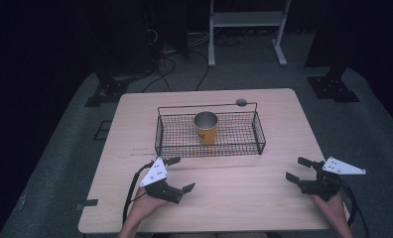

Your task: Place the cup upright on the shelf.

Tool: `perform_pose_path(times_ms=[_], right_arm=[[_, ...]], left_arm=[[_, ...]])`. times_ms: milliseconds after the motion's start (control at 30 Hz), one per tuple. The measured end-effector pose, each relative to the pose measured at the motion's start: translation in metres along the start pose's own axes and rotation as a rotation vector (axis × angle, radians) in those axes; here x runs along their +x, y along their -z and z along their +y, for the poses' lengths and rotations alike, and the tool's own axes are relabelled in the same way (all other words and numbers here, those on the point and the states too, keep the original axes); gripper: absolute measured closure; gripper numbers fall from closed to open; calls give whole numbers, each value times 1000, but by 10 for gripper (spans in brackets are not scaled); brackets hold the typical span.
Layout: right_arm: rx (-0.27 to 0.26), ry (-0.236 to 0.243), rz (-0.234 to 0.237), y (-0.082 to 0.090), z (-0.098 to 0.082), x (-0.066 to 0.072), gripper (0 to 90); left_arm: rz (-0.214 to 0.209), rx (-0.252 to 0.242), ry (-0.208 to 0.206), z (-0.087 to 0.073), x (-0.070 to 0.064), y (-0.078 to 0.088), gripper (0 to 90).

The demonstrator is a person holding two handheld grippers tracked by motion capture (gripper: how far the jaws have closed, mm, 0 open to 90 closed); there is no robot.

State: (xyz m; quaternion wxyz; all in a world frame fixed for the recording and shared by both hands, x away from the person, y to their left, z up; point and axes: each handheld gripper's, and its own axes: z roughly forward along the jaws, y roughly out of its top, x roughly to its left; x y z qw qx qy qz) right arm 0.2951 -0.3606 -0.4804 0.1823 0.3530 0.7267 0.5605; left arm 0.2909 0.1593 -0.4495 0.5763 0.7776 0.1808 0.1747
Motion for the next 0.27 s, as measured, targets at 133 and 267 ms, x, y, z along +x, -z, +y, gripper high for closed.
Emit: perform_pose_path(times_ms=[133, 267], right_arm=[[0, 0, -1, 0, 0, 0, 137], [0, 0, 0, 0, 0, 0, 137]], left_arm=[[13, -13, 23, -8, -5, 6, 26], [23, -6, 29, -13, -8, 9, 26]])
